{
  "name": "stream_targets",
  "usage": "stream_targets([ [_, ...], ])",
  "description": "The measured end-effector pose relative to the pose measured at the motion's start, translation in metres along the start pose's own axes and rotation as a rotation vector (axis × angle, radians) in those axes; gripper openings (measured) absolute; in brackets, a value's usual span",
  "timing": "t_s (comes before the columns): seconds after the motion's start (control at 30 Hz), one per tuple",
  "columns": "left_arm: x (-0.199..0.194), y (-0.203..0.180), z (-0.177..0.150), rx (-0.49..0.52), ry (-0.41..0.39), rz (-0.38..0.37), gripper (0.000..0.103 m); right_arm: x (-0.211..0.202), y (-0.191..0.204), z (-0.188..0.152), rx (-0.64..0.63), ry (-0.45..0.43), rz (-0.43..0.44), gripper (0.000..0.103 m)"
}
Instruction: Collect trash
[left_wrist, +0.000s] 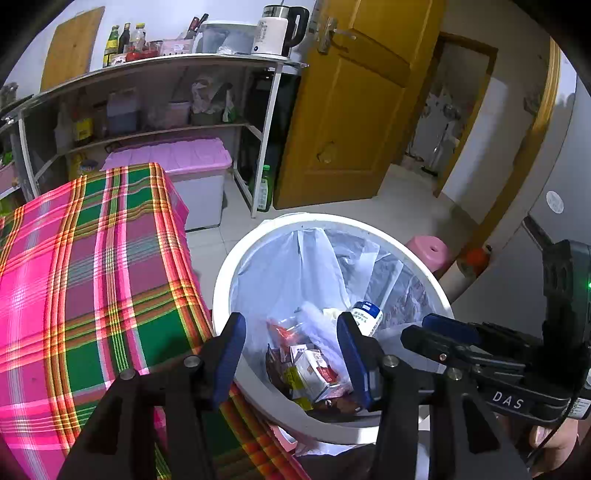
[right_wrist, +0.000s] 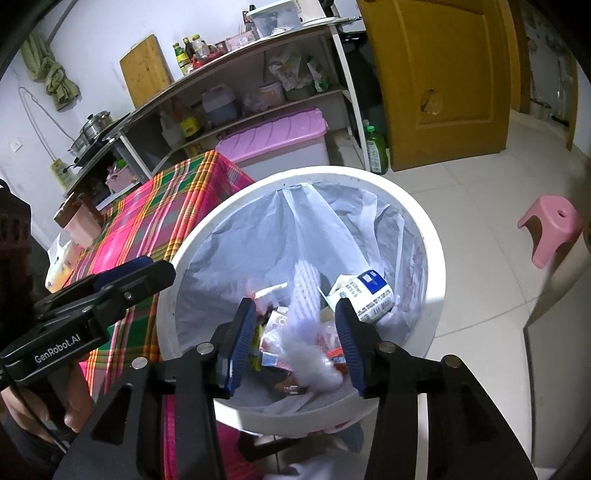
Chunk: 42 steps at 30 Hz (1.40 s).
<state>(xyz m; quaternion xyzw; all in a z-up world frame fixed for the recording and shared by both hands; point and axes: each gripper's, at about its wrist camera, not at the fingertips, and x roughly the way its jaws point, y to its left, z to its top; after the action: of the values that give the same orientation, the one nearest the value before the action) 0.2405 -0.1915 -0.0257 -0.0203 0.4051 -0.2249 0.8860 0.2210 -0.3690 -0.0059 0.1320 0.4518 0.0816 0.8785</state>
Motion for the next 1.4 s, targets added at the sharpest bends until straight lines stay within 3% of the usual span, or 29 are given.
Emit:
stream_targets([
  [0.63,-0.054,0.001,-0.022,-0.003,-0.066,0.037,0.051,-0.038,0.032,-0.014,-0.060,-0.065,-0.007,0.046],
  [1.4,-0.140,0.002,-0.081,-0.028,-0.151,0.132,0.051,-0.091,0.082,-0.067,-0.161,-0.121,0.000,0.046],
])
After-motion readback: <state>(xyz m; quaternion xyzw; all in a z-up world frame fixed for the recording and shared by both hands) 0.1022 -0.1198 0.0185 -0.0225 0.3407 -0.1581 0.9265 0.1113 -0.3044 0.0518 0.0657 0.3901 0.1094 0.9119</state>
